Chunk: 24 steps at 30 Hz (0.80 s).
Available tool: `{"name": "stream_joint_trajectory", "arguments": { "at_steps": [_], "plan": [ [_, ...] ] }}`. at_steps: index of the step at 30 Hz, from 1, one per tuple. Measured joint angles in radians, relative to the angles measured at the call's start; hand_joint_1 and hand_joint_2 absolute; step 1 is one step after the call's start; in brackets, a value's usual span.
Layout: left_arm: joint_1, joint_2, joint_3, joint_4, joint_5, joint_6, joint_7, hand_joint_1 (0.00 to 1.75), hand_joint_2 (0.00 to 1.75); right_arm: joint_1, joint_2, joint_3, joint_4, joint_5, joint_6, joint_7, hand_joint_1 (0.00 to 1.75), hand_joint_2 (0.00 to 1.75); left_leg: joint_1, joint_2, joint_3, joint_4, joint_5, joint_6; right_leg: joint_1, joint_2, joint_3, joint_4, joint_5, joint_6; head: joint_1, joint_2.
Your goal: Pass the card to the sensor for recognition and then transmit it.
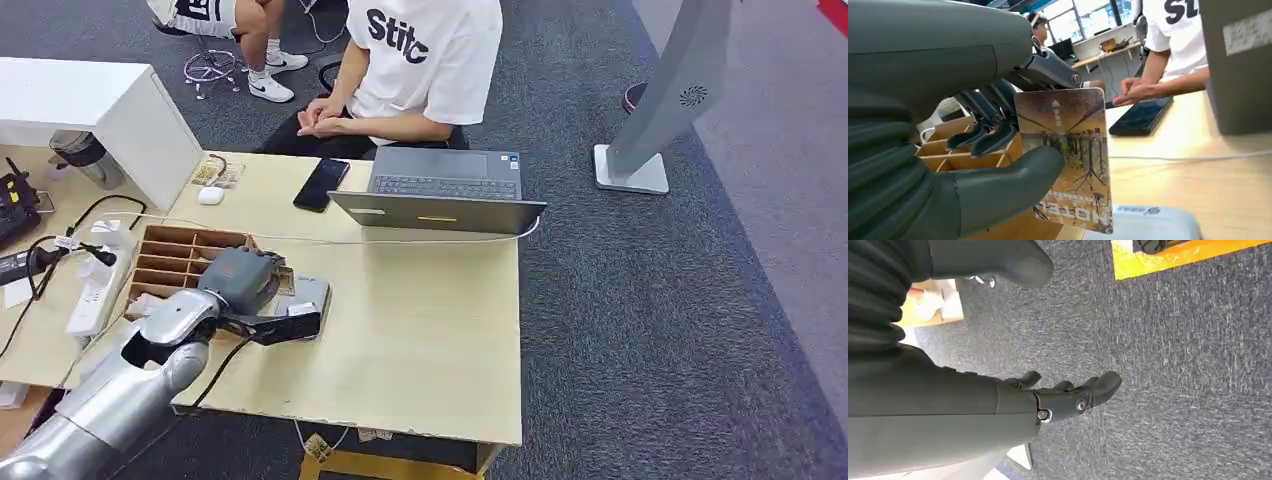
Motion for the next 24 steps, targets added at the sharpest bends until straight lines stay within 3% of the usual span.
{"name": "stream_joint_trajectory", "arguments": {
  "at_steps": [12, 24],
  "plan": [
    [0.044, -0.044, -0.007, 0.106, -0.056, 0.096, -0.013, 1.75, 1.75, 0.000, 0.002, 0.002, 0.000, 0.009, 0.003, -0.002, 0.00, 1.75, 0.000, -0.001, 0.000, 0.000, 0.000, 0.000, 0.000, -0.001, 0.001, 0.000, 0.000, 0.000, 0.000, 0.000],
    [0.066, -0.111, 0.004, 0.126, -0.080, 0.189, -0.043, 1.75, 1.75, 0.000, 0.003, 0.004, 0.002, 0.010, 0.005, 0.000, 0.00, 1.75, 0.000, -0.001, 0.000, 0.000, 0.000, 0.000, 0.000, -0.001, 0.001, 0.000, 0.000, 0.000, 0.000, 0.000]
  ]
}}
